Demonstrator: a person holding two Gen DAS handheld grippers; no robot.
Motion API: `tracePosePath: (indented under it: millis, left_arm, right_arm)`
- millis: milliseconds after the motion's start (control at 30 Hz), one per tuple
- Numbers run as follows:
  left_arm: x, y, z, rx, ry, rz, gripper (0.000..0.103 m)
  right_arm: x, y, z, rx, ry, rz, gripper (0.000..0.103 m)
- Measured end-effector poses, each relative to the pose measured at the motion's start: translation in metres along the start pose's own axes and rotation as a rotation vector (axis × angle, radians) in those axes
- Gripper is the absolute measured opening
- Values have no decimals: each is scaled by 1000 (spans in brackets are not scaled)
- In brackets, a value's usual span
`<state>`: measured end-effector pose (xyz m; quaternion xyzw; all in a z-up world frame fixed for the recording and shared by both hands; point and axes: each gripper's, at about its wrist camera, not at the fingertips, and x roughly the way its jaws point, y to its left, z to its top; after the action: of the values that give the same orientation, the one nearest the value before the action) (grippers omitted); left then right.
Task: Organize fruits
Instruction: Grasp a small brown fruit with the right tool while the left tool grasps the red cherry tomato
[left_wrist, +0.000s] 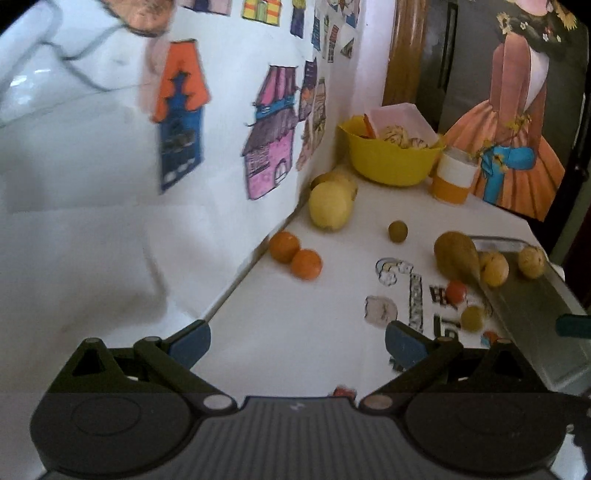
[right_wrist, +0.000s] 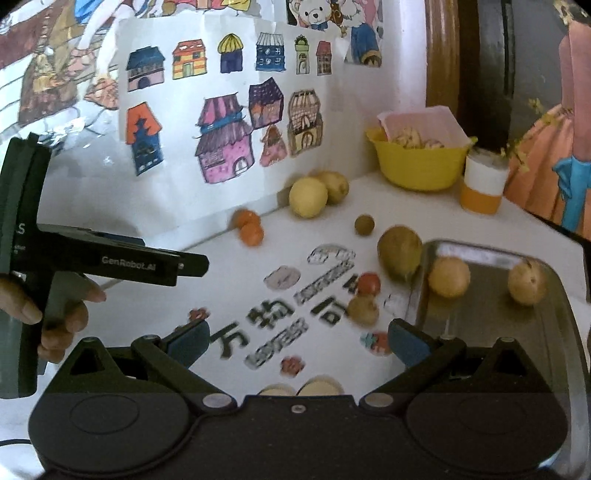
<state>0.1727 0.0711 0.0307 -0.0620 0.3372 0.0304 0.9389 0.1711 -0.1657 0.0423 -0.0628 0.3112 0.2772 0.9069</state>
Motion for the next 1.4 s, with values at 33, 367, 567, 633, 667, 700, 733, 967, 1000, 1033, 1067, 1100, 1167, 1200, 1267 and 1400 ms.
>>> tracePosePath:
  millis: [33,367,567,633,667,700,733,967,1000,1033,1067,1100,1167,1200,1267,1400]
  left_arm:
    - [5,-3,3,1,0,-15,102]
    - [51,-51,23,77,24,-207,102]
    - [79,-73,26,89,72,-270,102]
    - [86,-77,27,87,86,-284,102]
    - [89,-80,27,84,91,-294,101]
    - [92,-81,28,82,98,-302,98]
    - [95,-83,28,82,107,-310,95]
    - [109,-98,29,114,142,-356,73]
    - [110,-99,30,116,144,-361,66]
    - [110,-100,30,117,144,-365,60]
    - [110,-102,30,120,146,-369,58]
    - [110,-103,29,127,149,-373,54]
    - [109,-105,28,138,152,-378,45]
    - [109,-106,28,141,152,-379,41]
    - [109,-108,29,148,158,-384,35]
    - [110,-114,29,178,167,-378,24]
  right_arm:
    - [5,-3,1,-6,0,-2,100]
    - [48,-29,4,-35,48,-34,76]
    - [62,-37,1,-42,62,-33,61]
    - [65,-39,2,-41,64,-30,58]
    - [66,-40,2,-40,66,-27,56]
    - [67,-41,3,-38,68,-23,55]
    - [68,-42,3,-36,69,-19,53]
    - [74,-47,1,-39,87,-1,43]
    - [74,-47,1,-37,89,0,42]
    - [74,-48,0,-34,90,3,40]
    - [74,-49,0,-29,89,7,39]
    - [74,-49,-1,-25,88,10,39]
    - [74,-49,-2,-21,90,14,39]
    - [74,-49,-2,-19,92,14,38]
    - [75,-50,-2,-21,89,12,36]
    - [76,-51,-1,-13,88,10,29]
